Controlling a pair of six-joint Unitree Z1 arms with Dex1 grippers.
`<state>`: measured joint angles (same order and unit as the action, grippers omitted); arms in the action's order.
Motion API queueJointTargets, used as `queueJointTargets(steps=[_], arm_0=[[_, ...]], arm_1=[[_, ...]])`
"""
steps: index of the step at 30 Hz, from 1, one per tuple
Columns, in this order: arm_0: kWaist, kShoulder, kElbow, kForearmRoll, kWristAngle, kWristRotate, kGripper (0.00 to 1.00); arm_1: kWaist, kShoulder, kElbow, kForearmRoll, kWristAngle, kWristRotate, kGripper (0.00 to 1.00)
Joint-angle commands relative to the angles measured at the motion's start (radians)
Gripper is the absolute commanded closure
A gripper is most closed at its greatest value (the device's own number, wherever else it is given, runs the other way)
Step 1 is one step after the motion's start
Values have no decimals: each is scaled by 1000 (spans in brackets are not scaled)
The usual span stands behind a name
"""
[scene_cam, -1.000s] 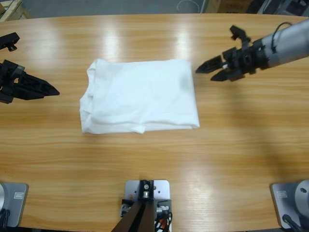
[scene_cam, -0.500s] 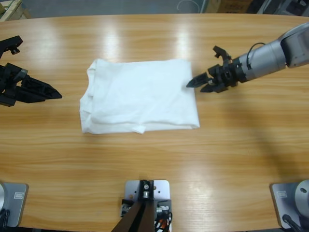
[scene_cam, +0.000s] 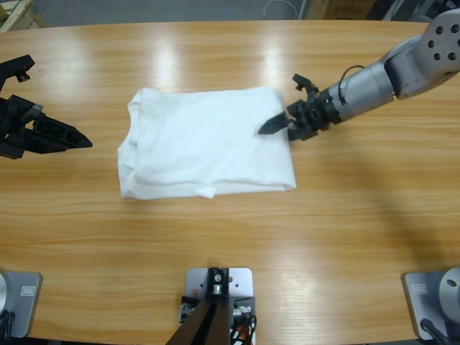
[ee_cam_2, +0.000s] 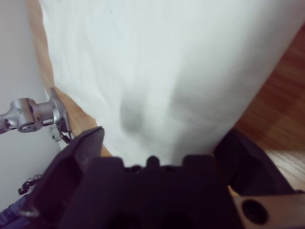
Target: Fold clothes
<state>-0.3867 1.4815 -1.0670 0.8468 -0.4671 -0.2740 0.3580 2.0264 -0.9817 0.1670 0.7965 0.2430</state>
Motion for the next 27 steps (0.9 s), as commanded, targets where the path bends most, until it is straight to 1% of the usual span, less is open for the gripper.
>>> queueJointTargets(steps=[1, 2, 3, 4, 5, 6, 14, 18, 23, 27], arm_0=[[-11, 46, 8, 10, 15, -8, 138], [-11, 48, 7, 10, 15, -8, 138], [-11, 49, 7, 10, 15, -8, 138], [-11, 49, 9, 9, 15, -8, 138], [-11, 49, 10, 10, 15, -8, 138], [-11, 47, 9, 11, 15, -8, 138], [-11, 44, 4, 11, 18, -10, 138], [-11, 34, 10, 12, 18, -10, 138], [-11, 36, 9, 11, 13, -10, 138], [-11, 33, 9, 11, 10, -10, 136]], arm_1=[[9, 67, 8, -15, 22, 11, 324], [1, 66, 14, -21, 26, 11, 453], [-7, 67, 20, -30, 36, 11, 655], [-13, 70, 23, -35, 46, 11, 785], [-17, 74, 25, -38, 53, 10, 936], [-19, 77, 26, -41, 56, 10, 1000], [-36, 66, 41, -58, 76, 10, 1000], [-75, 43, 72, -60, 79, 10, 1000], [-220, -8, 131, -46, 82, -14, 1000], [-327, -38, 129, 41, 73, -76, 1000]])
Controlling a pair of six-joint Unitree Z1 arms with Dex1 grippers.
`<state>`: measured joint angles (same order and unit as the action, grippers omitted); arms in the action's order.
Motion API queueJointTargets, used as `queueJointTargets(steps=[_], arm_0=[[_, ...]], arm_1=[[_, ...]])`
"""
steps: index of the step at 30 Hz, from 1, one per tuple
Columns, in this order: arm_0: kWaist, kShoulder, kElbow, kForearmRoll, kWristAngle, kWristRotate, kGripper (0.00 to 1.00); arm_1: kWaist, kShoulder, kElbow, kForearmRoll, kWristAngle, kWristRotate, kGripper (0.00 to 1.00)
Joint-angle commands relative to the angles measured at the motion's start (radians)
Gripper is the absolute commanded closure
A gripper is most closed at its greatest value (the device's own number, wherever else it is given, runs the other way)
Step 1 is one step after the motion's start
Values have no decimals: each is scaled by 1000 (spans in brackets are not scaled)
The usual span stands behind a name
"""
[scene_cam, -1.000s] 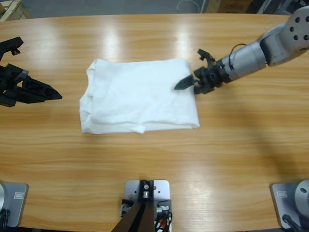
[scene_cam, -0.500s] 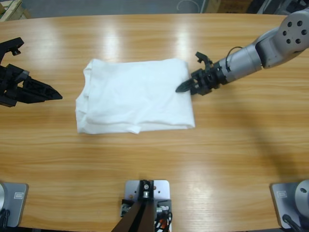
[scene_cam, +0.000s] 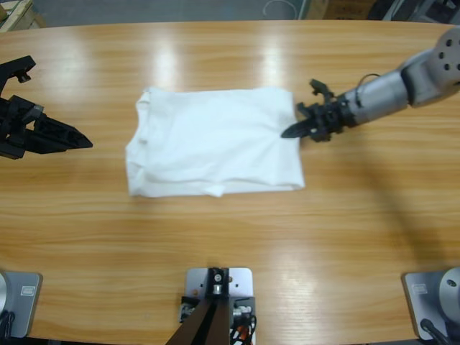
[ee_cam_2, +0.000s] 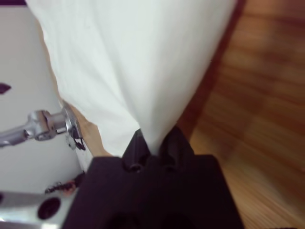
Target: Fold clothes
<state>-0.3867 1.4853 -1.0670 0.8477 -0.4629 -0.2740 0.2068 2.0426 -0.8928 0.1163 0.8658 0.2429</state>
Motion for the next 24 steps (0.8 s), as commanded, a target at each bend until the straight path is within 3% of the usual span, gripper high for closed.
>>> queueJointTargets(steps=[1, 7, 13, 24], arm_0=[[-11, 29, 10, 10, 6, -10, 135], [-11, 39, 5, 1, -2, -11, 133], [-11, 52, 10, 1, -14, -10, 134], [-11, 73, 16, 0, -14, -6, 133]], arm_1=[[-195, -63, 38, 115, 0, -97, 1000], [-293, -132, -3, 334, -109, -215, 1000], [-310, -171, -202, 639, -229, -293, 1000], [-292, -237, -475, 943, -304, -293, 1000]])
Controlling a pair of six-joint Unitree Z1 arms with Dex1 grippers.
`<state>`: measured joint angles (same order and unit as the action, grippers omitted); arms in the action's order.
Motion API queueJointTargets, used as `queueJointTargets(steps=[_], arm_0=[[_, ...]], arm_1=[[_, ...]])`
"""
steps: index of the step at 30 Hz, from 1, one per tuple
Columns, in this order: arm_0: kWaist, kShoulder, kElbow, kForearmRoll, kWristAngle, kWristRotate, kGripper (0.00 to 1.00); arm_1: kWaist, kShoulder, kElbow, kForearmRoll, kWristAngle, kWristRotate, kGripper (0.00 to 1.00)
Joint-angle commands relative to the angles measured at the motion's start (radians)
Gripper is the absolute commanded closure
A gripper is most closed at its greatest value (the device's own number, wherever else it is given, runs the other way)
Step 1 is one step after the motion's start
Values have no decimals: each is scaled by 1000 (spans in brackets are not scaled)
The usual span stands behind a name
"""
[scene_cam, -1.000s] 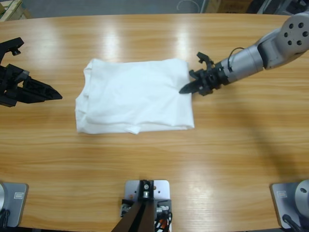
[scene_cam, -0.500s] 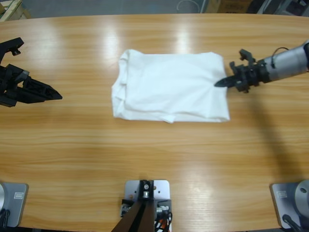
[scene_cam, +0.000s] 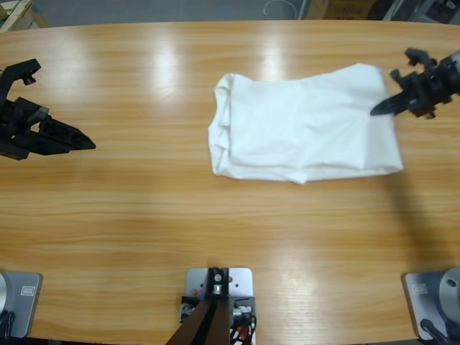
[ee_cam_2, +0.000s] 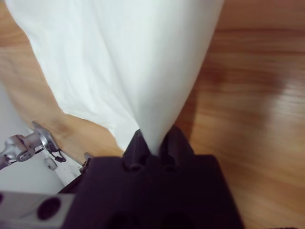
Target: Fold clothes
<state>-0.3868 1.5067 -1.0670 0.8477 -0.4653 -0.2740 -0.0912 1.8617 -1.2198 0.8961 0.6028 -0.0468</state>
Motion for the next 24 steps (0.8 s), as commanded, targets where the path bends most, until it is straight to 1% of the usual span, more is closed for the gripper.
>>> queueJointTargets(steps=[1, 6, 11, 15, 20, 24], arm_0=[[-11, 55, 16, -1, -12, -4, 133], [-11, 69, 13, -4, -12, 2, 133], [-6, 67, 13, -4, -12, 8, 133], [-4, 60, 17, -4, -13, 12, 133], [-3, 62, 19, -4, -13, 16, 133], [-2, 60, 20, -4, -16, 18, 133]], arm_1=[[11, -60, -174, 189, -47, -4, 1000], [73, -51, -284, 266, -58, 27, 1000], [207, -10, -353, 273, -75, 99, 1000], [300, 39, -429, 275, -79, 155, 1000], [416, 135, -551, 306, -81, 201, 1000], [490, 209, -591, 313, -80, 221, 1000]])
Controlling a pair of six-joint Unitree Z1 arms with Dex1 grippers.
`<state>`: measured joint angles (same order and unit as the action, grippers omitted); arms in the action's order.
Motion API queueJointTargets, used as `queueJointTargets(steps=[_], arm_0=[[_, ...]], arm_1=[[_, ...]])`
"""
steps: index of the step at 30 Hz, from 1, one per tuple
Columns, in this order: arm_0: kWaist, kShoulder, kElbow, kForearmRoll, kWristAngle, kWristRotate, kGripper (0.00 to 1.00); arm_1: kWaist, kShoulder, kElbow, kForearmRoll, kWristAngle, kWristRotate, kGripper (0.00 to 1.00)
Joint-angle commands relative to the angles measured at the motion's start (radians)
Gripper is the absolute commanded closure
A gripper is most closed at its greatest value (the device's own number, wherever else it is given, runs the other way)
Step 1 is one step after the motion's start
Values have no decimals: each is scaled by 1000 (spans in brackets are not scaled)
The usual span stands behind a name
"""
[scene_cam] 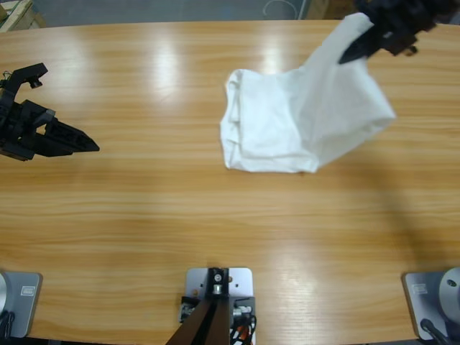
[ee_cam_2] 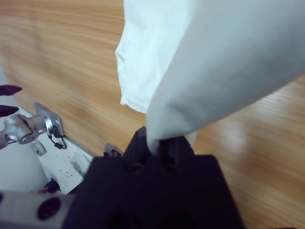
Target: Fold clothes
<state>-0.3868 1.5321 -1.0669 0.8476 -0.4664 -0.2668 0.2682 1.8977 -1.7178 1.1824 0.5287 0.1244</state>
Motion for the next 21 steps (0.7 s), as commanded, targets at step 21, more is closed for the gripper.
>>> queueJointTargets(steps=[21], arm_0=[[8, 21, 26, -4, -21, 20, 128]], arm_1=[[345, 439, -553, 228, -29, 109, 1000]])
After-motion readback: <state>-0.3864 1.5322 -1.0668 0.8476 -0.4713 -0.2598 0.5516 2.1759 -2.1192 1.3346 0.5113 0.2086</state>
